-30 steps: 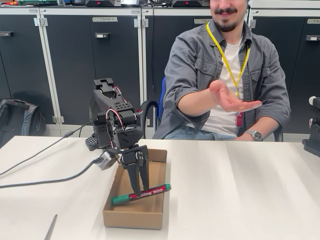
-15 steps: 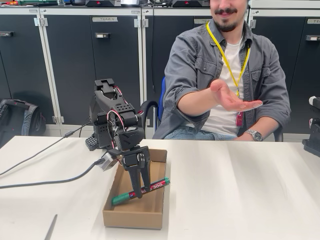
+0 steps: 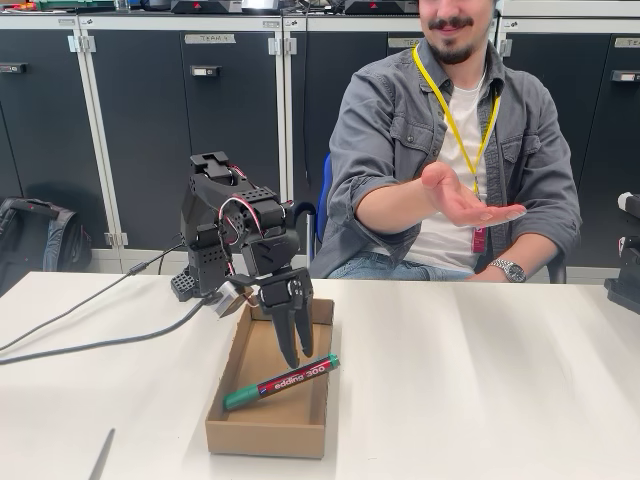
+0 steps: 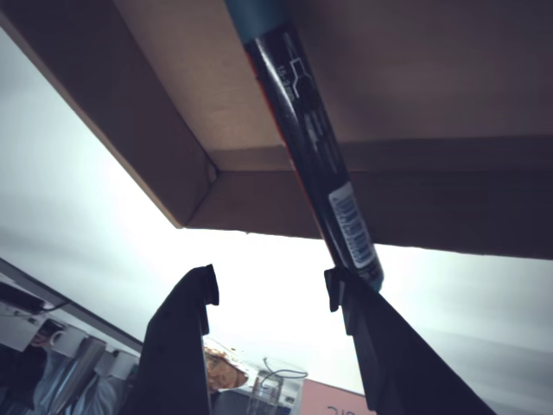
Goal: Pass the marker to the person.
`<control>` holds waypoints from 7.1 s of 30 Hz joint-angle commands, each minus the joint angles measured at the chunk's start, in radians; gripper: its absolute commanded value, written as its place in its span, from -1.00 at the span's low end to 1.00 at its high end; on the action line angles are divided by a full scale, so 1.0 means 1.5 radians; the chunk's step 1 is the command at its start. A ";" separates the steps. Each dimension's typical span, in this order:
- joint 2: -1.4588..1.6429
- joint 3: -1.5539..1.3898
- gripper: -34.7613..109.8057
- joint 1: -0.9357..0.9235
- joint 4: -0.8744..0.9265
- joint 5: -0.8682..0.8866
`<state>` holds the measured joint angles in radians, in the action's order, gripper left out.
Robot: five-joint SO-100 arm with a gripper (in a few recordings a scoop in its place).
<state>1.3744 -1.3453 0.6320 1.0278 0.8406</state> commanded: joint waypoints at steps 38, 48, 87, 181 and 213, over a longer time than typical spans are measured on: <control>-0.080 0.008 -0.11 -0.048 -0.077 -0.039; -0.080 0.003 -0.25 -0.048 -0.090 -0.036; -0.108 -0.024 -0.52 -0.108 -0.139 -0.059; 0.300 -0.047 -0.59 0.333 -0.288 -0.249; 0.237 0.000 -0.59 0.457 -0.155 -0.281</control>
<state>1.7227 -1.3821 1.2916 0.7900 0.4418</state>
